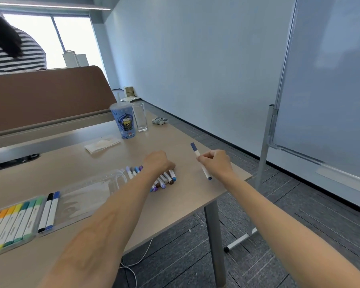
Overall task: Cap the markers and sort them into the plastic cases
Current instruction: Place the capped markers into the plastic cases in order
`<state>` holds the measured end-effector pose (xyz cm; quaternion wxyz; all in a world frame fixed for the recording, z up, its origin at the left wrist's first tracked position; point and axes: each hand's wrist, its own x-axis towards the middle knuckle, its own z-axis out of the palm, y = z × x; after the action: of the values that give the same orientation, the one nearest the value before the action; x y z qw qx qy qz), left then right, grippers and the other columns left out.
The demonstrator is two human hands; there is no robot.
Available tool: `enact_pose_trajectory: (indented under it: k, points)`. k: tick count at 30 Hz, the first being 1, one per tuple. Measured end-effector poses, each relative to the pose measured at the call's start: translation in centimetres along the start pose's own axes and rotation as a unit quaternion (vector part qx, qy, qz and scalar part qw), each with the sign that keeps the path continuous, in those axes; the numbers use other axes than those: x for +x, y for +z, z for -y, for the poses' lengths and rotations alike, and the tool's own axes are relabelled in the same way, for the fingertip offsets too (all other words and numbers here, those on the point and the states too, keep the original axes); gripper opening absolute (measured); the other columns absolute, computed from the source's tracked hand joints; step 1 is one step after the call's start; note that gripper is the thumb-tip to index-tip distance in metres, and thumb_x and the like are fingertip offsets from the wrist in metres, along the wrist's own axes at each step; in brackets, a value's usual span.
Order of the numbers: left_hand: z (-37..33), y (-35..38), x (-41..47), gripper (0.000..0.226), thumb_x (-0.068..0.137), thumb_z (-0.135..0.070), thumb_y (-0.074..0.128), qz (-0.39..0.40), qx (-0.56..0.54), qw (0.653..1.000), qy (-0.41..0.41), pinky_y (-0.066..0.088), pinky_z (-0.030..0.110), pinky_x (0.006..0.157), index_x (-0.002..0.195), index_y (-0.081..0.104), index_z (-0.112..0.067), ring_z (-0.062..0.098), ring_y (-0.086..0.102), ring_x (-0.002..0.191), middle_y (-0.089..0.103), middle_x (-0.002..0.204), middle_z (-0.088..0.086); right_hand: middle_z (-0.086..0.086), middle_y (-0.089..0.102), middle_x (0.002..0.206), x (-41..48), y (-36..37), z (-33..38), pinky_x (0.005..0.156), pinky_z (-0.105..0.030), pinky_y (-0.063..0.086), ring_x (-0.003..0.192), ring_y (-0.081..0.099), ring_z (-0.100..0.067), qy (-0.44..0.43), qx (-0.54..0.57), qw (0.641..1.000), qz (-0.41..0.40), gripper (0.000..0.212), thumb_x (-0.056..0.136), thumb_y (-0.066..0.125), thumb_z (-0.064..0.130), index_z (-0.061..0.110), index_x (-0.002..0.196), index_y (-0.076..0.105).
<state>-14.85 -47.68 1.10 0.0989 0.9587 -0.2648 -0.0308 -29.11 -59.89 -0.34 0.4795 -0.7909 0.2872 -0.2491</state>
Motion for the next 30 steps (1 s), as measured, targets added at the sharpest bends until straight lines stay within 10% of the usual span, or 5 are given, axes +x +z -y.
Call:
enact_pose_trajectory:
  k: [15, 30]
  points:
    - [10.7, -4.2, -6.3, 0.037, 0.098, -0.038, 0.050, -0.021, -0.421, 0.904, -0.067, 0.034, 0.022, 0.053, 0.077, 0.066, -0.012, 0.012, 0.036, 0.060, 0.067, 0.090, 0.009, -0.003, 0.069, 0.090, -2.1, 9.7, 6.0, 0.076, -0.030, 0.050, 0.090, 0.064, -0.020, -0.003, 0.080, 0.992, 0.097, 0.023, 0.086, 0.065, 0.032, 0.011, 0.094, 0.071]
    - [29.7, -7.9, -14.1, 0.020, 0.098, -0.025, 0.050, -0.089, -0.488, 0.853, -0.163, 0.043, 0.026, 0.061, 0.101, 0.065, -0.011, 0.014, 0.057, 0.073, 0.066, 0.089, 0.002, 0.001, 0.070, 0.087, -9.6, 26.2, 15.5, 0.061, -0.025, 0.040, 0.069, 0.068, -0.008, -0.012, -0.009, 0.945, 0.326, 0.023, 0.091, 0.060, 0.023, 0.005, 0.104, 0.066]
